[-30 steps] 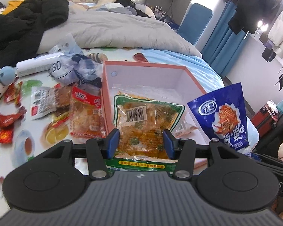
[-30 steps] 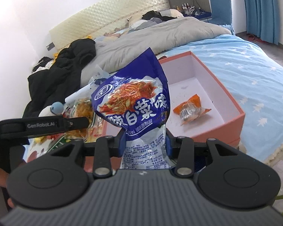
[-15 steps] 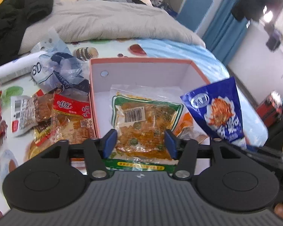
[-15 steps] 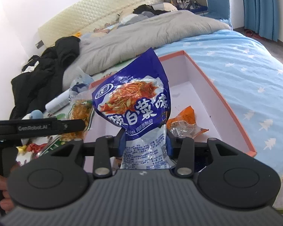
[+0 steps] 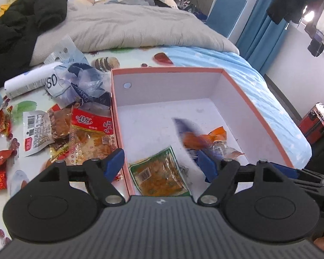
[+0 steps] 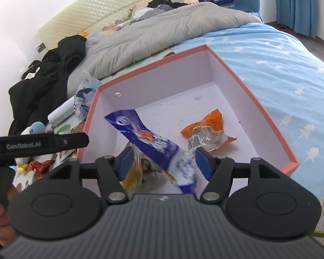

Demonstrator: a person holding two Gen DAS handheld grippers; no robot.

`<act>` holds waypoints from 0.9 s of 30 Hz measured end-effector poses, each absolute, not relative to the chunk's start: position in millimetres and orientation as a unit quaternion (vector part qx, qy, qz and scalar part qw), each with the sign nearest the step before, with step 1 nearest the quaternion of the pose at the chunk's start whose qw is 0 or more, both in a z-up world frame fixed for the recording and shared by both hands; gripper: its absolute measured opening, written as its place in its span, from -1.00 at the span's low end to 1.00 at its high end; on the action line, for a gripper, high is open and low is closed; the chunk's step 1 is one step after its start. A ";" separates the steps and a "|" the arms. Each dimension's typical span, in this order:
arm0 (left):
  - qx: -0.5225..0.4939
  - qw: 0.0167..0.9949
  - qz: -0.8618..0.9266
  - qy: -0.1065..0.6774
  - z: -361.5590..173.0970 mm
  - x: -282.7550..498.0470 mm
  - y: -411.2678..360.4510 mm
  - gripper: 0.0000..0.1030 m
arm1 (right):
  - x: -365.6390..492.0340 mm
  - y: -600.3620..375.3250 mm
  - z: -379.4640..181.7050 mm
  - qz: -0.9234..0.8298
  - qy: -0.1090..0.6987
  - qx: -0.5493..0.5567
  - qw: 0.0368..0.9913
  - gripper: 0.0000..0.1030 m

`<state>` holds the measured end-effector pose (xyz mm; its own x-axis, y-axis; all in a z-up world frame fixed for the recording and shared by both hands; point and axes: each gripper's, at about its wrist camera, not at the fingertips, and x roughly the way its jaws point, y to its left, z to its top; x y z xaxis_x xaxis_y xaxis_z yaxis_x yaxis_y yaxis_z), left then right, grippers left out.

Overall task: Organize snacks
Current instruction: 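Lower both tools into the pink box and open both to release the packs, then lift both open tools up and away from the pink box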

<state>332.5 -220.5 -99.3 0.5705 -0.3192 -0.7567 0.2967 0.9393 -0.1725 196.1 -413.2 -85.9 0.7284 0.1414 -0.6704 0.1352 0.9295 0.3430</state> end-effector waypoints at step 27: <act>-0.045 0.920 -0.170 0.349 -19.3 142.5 -128.8 0.53 | 56.3 -346.0 -15.4 0.033 0.278 0.160 0.947 0.41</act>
